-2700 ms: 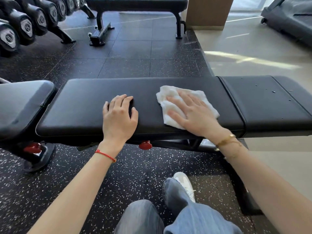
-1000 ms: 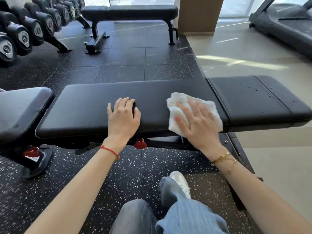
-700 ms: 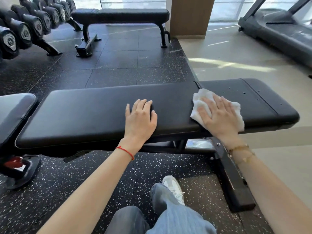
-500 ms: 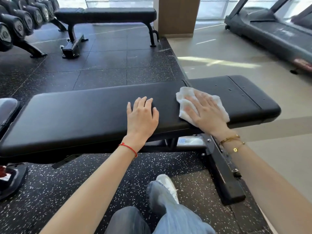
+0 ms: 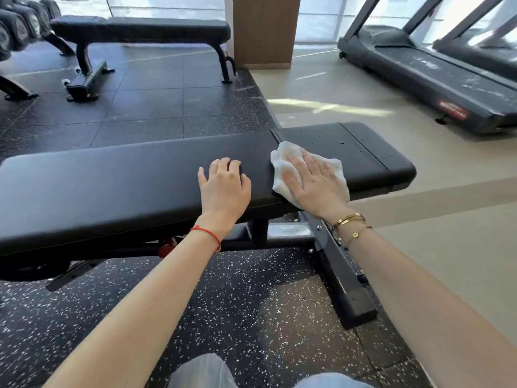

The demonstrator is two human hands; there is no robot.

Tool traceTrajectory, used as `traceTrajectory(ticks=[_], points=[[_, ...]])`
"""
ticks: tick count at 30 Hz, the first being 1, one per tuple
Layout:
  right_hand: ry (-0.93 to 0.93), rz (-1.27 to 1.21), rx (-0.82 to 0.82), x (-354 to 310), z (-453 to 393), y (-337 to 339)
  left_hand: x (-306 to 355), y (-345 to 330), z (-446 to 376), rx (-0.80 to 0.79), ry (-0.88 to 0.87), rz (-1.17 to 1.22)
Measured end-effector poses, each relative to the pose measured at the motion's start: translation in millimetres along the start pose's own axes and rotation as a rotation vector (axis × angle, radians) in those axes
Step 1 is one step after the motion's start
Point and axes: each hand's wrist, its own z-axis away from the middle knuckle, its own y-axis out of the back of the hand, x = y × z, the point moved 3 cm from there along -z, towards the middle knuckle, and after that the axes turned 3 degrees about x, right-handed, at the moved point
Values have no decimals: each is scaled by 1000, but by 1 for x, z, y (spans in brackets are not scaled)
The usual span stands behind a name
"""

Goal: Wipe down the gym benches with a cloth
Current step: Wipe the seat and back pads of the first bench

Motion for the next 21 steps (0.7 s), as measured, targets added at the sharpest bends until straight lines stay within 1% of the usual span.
traceTrajectory(ticks=[2,4,6,8,12,15,18,21], points=[[-4,-12,13,0,-1,-2,5,-1,-4,28,35,-5],[-54,-17,40,5,-6,0,11,-5,-8,43,61,-31],[-137,-39,23,15,-15,6,17,-10,-13,39,74,-48],[-145,-42,0,26,-24,10,23,-14,-18,38,86,-54],[-9,-62,-54,42,-49,9,25,-18,-23,73,162,-84],[106,-71,-138,48,-72,9,23,-20,-21,121,173,-89],[231,-78,-181,45,-84,9,25,-20,-20,161,186,-91],[318,-88,-221,44,-81,6,25,-20,-19,157,195,-95]])
